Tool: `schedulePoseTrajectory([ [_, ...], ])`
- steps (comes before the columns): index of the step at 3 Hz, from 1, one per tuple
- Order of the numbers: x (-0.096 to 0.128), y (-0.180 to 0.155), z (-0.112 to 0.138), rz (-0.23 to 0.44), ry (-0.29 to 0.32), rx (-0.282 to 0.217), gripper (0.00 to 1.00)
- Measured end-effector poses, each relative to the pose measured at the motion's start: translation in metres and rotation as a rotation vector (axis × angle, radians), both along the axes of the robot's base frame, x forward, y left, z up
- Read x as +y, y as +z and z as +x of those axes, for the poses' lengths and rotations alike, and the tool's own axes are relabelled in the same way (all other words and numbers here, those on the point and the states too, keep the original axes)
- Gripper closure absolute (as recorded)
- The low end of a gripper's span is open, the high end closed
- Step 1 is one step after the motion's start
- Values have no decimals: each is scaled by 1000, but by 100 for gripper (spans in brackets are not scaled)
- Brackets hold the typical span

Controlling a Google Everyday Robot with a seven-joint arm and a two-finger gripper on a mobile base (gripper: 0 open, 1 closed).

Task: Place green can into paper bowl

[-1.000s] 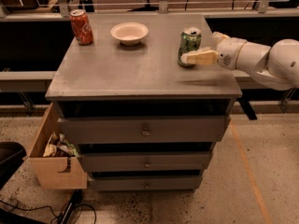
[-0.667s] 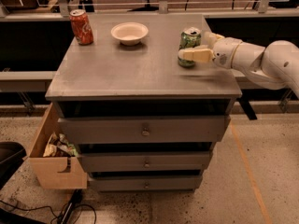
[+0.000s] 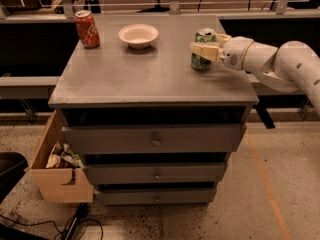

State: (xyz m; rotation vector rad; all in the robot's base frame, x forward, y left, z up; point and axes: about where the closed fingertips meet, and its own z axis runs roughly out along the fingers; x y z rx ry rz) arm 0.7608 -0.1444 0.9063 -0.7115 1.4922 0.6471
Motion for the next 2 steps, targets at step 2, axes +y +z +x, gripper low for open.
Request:
schedulePoseTrajectory([
  [2,6,0,1,1,9,0,100],
])
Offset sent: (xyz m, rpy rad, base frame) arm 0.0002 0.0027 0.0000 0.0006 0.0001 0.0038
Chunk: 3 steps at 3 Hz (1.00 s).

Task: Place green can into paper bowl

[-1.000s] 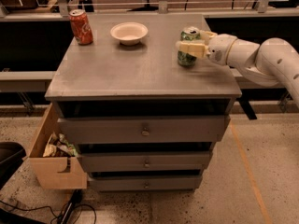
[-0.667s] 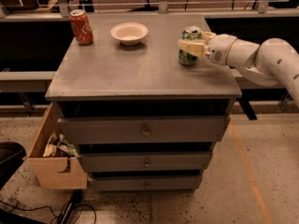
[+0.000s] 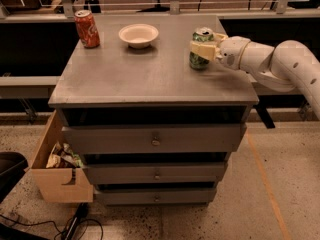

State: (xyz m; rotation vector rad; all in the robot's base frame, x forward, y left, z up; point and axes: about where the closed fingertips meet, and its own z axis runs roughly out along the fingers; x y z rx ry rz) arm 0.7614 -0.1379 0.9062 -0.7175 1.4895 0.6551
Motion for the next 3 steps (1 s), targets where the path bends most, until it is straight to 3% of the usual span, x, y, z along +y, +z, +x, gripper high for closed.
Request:
schedulePoseTrajectory([
  [1,2,1,2,0,4,-2,100],
  [2,25,15,21,3,48,-25,100],
  [3,68,5,56,-8,128,23,100],
])
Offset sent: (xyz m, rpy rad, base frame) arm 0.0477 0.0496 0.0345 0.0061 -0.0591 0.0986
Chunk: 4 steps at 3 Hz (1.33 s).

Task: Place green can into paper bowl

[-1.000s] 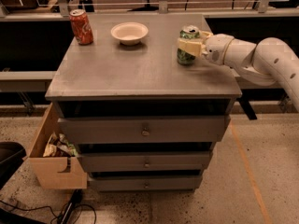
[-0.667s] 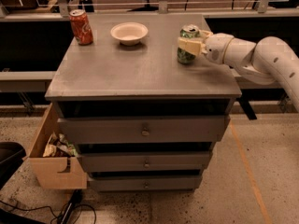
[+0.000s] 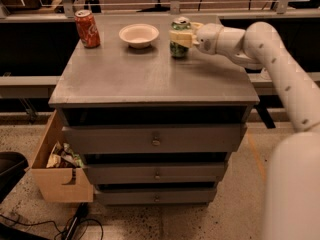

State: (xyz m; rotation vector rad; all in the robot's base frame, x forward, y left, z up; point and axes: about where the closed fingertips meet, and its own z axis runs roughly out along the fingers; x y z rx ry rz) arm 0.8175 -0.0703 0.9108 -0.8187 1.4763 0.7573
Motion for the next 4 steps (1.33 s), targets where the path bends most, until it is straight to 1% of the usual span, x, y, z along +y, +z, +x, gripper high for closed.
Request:
schedulePoseTrajectory([
  [1,53,-19,35,-20,62,79,100],
  [4,52,-13,37,-22,56,75,100],
])
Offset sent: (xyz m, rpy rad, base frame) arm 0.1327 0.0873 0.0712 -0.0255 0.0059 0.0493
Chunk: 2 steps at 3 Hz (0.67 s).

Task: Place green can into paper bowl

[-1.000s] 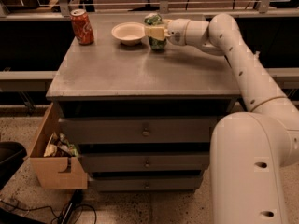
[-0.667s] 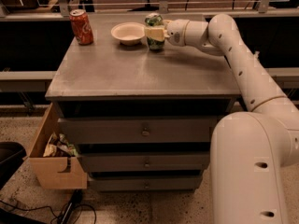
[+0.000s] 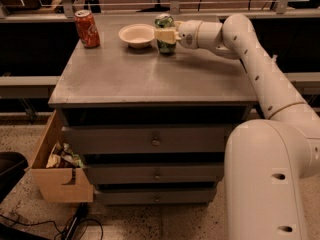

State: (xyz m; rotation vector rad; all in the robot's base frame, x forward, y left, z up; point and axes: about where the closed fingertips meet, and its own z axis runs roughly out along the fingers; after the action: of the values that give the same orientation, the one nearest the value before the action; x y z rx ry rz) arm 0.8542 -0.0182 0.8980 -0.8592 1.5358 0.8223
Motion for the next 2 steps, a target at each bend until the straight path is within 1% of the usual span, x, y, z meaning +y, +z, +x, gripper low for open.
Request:
schedulePoseTrajectory([
  [1,-9,39,17,-27,-74,-43,100],
  [2,-20,85,36,-51,-172,-93,100],
])
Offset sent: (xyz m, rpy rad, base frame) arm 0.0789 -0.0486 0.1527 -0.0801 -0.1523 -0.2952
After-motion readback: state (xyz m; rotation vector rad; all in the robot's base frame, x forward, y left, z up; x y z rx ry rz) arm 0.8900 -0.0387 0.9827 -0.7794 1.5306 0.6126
